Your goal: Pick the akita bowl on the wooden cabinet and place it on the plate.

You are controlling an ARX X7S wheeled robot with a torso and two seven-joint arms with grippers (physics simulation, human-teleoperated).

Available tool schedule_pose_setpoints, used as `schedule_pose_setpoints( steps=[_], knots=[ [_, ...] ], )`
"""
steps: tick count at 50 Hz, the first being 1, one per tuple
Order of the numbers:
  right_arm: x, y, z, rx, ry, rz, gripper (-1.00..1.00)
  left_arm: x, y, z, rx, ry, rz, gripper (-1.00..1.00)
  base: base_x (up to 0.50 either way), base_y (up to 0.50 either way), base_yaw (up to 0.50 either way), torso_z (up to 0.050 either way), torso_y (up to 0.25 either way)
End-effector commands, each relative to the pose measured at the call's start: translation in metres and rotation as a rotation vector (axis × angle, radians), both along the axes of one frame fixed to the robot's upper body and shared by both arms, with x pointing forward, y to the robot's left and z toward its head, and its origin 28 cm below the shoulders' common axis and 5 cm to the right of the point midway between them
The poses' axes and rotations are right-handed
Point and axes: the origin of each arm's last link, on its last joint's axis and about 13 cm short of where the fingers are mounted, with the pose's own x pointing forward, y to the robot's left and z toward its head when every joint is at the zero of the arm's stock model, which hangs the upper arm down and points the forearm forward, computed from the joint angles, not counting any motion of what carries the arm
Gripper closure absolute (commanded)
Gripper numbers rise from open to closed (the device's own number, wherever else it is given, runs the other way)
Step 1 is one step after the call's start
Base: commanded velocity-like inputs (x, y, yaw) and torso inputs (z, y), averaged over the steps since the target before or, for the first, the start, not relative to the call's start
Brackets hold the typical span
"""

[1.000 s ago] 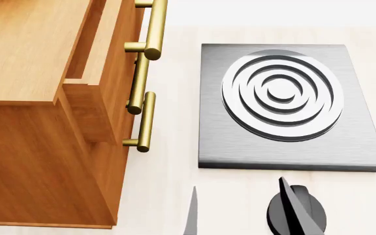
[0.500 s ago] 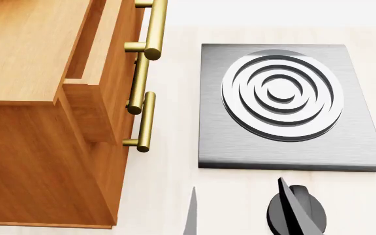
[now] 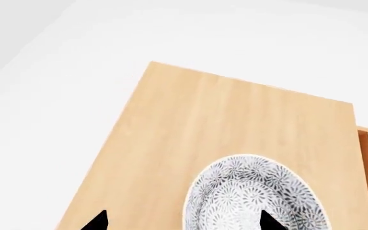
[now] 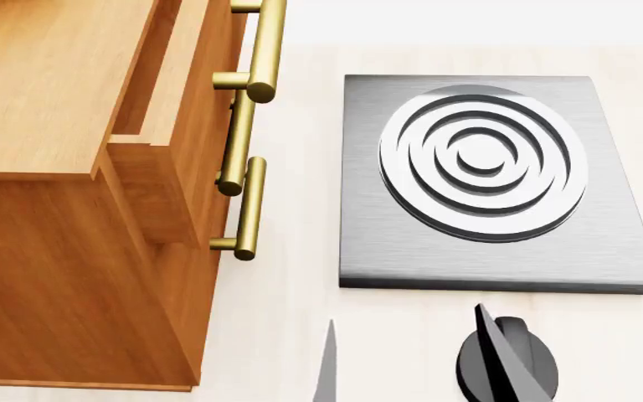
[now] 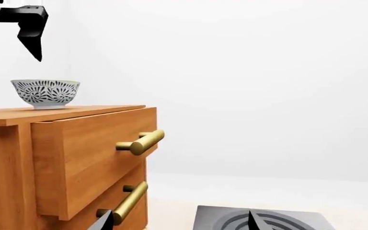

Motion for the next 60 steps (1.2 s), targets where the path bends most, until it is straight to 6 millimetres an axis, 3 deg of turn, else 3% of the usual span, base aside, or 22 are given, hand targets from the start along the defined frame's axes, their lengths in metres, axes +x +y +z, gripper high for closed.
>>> schedule_pose_setpoints(
  steps=[1, 5, 7, 9, 17, 60],
  knots=[
    [0.001, -0.001, 0.002, -0.008, -0.018, -0.011, -1.00, 0.004, -0.003, -0.007, 0.053, 0.020, -0.028, -1.00, 0.00, 0.00, 0.00, 0.000, 0.000],
    [0.001, -0.001, 0.002, -0.009, -0.019, -0.013, -1.00, 0.008, -0.003, -0.012, 0.075, 0.036, -0.021, -1.00, 0.00, 0.00, 0.00, 0.000, 0.000],
    [0.002, -0.001, 0.002, -0.008, -0.020, -0.013, -1.00, 0.010, -0.002, -0.016, 0.239, 0.058, 0.041, -1.00, 0.00, 0.00, 0.00, 0.000, 0.000],
    [0.002, -0.001, 0.001, -0.010, -0.018, -0.011, -1.00, 0.010, -0.002, -0.015, 0.068, 0.047, -0.005, -1.00, 0.00, 0.00, 0.00, 0.000, 0.000],
    [0.002, -0.001, 0.002, -0.010, -0.021, -0.013, -1.00, 0.012, -0.004, -0.025, -0.038, 0.106, -0.060, -1.00, 0.00, 0.00, 0.00, 0.000, 0.000],
    [0.003, -0.002, 0.001, -0.005, -0.014, -0.020, -1.00, 0.033, -0.001, -0.053, 0.033, 0.101, -0.098, -1.00, 0.00, 0.00, 0.00, 0.000, 0.000]
  ],
)
